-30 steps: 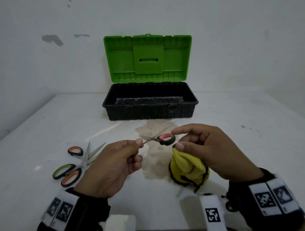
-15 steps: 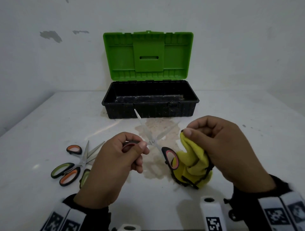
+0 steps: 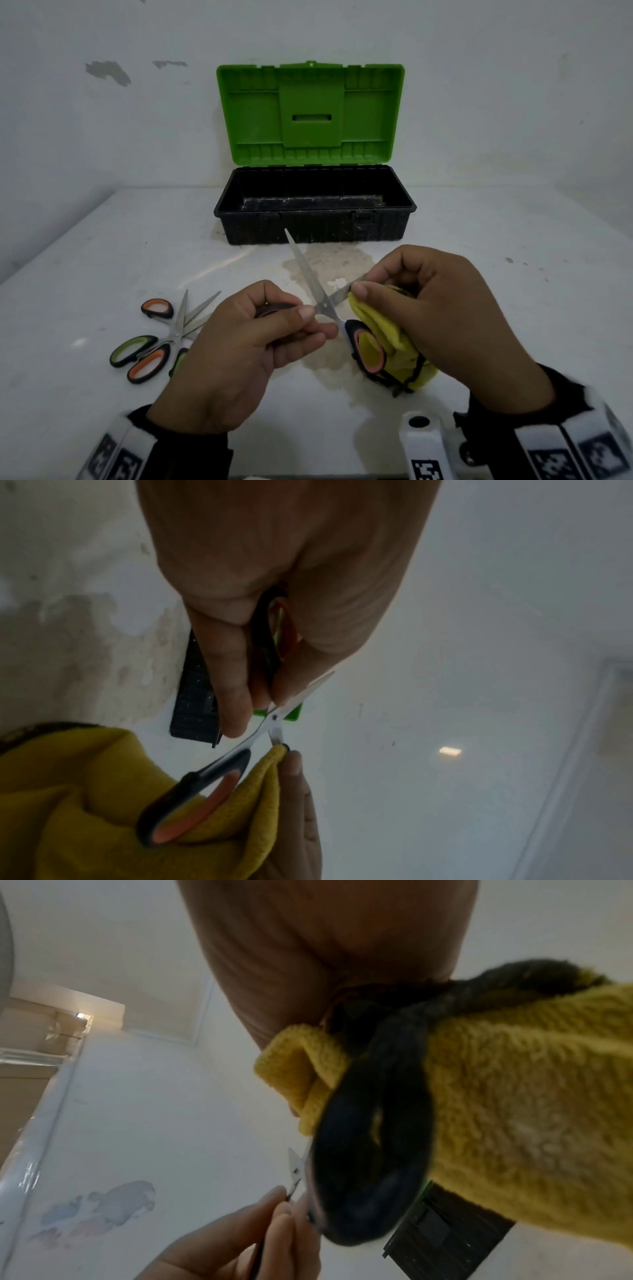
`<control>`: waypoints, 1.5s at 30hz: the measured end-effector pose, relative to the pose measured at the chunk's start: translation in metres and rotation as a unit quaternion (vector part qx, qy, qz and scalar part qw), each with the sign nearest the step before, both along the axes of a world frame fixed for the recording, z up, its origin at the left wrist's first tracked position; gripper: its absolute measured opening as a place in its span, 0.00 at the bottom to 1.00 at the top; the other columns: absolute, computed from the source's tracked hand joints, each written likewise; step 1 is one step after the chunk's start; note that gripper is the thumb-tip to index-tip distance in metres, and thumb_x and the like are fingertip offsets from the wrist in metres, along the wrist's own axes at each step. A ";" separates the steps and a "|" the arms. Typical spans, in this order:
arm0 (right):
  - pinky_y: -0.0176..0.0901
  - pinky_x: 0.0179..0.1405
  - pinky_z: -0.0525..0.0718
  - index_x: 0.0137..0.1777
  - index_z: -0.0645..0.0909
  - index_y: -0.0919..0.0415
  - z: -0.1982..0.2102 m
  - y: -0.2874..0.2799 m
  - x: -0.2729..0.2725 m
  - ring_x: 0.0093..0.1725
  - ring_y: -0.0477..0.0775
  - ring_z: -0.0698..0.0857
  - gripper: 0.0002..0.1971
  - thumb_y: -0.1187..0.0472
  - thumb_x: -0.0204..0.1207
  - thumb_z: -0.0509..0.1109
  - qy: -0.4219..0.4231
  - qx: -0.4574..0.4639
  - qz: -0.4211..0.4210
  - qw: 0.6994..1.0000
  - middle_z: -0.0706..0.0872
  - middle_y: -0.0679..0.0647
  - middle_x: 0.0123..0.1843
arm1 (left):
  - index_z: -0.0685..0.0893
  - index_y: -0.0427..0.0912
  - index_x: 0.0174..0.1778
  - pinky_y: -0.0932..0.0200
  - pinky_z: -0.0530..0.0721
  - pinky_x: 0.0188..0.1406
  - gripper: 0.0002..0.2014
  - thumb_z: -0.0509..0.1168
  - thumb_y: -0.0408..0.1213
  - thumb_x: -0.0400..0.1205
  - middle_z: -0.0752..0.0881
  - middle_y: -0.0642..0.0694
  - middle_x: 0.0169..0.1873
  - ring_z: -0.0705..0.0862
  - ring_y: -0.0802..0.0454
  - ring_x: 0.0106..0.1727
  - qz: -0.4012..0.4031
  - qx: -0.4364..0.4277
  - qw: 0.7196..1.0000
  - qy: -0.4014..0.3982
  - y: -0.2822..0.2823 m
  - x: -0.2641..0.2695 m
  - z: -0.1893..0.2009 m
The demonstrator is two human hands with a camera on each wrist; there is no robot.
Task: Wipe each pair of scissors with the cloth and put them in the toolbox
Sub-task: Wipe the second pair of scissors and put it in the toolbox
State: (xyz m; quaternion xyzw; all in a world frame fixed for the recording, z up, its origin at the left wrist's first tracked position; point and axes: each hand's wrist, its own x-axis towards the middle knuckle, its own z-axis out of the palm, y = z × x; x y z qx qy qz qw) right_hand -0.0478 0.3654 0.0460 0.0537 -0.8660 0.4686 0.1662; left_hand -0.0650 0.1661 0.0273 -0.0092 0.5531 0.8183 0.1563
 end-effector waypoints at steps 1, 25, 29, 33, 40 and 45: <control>0.26 0.33 0.81 0.37 0.87 0.47 0.001 -0.001 0.001 0.36 0.38 0.88 0.06 0.51 0.68 0.81 0.012 0.010 -0.003 1.000 0.90 0.36 0.35 | 0.81 0.30 0.39 0.58 0.90 0.32 0.08 0.71 0.25 0.66 0.88 0.30 0.30 0.92 0.31 0.43 -0.002 0.011 1.000 -0.011 0.000 0.000 0.001; 0.21 0.36 0.81 0.45 0.88 0.50 -0.020 -0.019 0.007 0.37 0.38 0.87 0.03 0.55 0.73 0.78 0.072 0.040 0.066 0.994 0.89 0.39 0.37 | 0.78 0.26 0.49 0.61 0.89 0.34 0.04 0.63 0.26 0.83 0.92 0.30 0.40 0.93 0.37 0.43 0.003 -0.062 0.997 0.046 0.001 0.009 0.006; 0.25 0.33 0.81 0.42 0.89 0.53 -0.018 -0.020 0.004 0.35 0.41 0.87 0.02 0.57 0.72 0.79 0.098 0.006 0.032 0.995 0.89 0.42 0.34 | 0.78 0.26 0.50 0.62 0.88 0.30 0.05 0.64 0.26 0.83 0.92 0.32 0.39 0.93 0.39 0.42 0.005 -0.075 0.995 0.064 0.004 0.010 0.008; 0.22 0.33 0.77 0.38 0.88 0.53 -0.020 -0.022 -0.002 0.36 0.41 0.86 0.04 0.56 0.72 0.80 0.113 0.005 -0.022 0.993 0.87 0.41 0.32 | 0.77 0.27 0.50 0.63 0.86 0.23 0.05 0.63 0.27 0.83 0.93 0.37 0.39 0.94 0.43 0.42 0.003 -0.111 0.991 0.080 0.003 0.010 0.009; 0.22 0.34 0.78 0.38 0.88 0.52 -0.022 -0.022 -0.002 0.38 0.40 0.86 0.04 0.56 0.72 0.80 0.092 0.005 -0.014 0.996 0.87 0.39 0.32 | 0.77 0.28 0.48 0.64 0.74 0.12 0.04 0.62 0.26 0.84 0.93 0.36 0.40 0.94 0.42 0.44 0.007 -0.130 0.987 0.094 -0.001 0.009 0.005; 0.23 0.32 0.76 0.37 0.87 0.50 -0.021 -0.016 -0.007 0.34 0.39 0.84 0.05 0.56 0.72 0.80 0.100 -0.017 -0.054 0.993 0.87 0.40 0.32 | 0.77 0.28 0.49 0.64 0.75 0.13 0.04 0.63 0.26 0.84 0.93 0.35 0.40 0.94 0.41 0.44 0.003 -0.127 0.988 0.089 -0.001 0.007 0.005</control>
